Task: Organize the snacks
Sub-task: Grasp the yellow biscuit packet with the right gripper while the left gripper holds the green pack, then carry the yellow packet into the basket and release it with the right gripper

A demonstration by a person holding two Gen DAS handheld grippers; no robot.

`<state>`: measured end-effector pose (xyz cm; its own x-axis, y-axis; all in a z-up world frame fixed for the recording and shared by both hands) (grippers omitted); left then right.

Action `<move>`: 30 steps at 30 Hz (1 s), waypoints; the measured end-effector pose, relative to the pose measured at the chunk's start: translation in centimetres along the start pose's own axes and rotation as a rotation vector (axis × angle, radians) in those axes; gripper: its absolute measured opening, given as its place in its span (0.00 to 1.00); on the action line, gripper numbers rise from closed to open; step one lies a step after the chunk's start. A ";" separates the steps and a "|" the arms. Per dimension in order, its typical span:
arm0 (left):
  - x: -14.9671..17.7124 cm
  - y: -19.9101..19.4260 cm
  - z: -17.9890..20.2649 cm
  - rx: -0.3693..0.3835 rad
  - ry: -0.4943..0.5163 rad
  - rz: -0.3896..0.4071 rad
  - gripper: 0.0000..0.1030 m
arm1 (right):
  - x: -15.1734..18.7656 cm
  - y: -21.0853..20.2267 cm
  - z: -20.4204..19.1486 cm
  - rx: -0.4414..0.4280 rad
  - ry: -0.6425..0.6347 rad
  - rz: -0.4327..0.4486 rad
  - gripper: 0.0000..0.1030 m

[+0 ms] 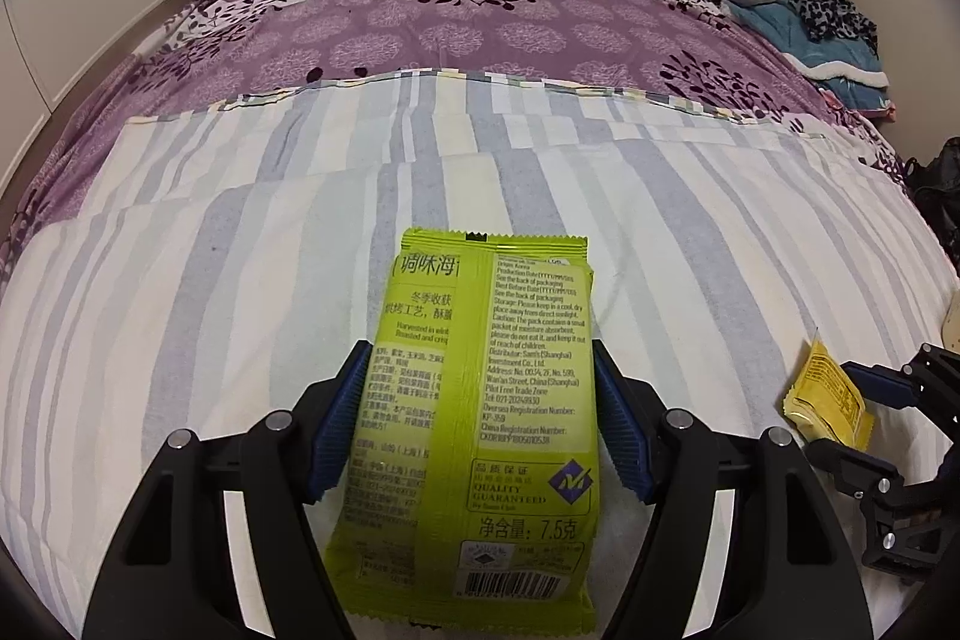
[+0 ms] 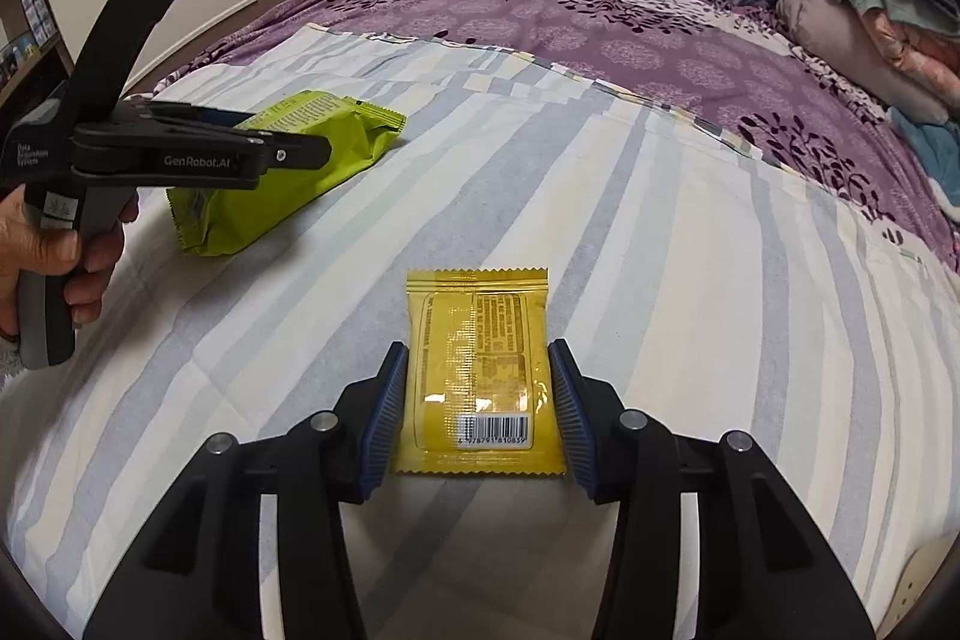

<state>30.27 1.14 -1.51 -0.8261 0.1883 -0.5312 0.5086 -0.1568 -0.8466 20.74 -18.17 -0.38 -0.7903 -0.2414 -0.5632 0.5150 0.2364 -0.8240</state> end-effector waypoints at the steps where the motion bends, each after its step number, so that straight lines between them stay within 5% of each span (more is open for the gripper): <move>1: 0.1 -0.1 0.0 -0.003 0.000 0.003 0.68 | 0.1 -0.1 0.0 0.004 0.010 0.002 0.45; 16: 2.0 -8.0 2.4 0.020 0.012 0.114 0.66 | 2.7 -6.4 0.3 -0.010 0.174 0.103 0.44; 30: 5.6 -16.9 8.1 0.101 0.070 0.195 0.67 | 6.9 -17.1 1.8 -0.009 0.305 0.266 0.44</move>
<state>15.06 -3.04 10.04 -0.6937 0.2112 -0.6886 0.6275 -0.2922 -0.7217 7.09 -25.62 9.74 -0.6930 0.1193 -0.7110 0.7129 0.2611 -0.6509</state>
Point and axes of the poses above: each gripper's, at about its wrist camera, not at the fingertips, and y roughly the way its jaws point, z to its right, x to its underside, the point moved 2 cm from there along y, roughly the way its jaws point, and after that the axes turned 1 degree about y, right-handed, at the moved point
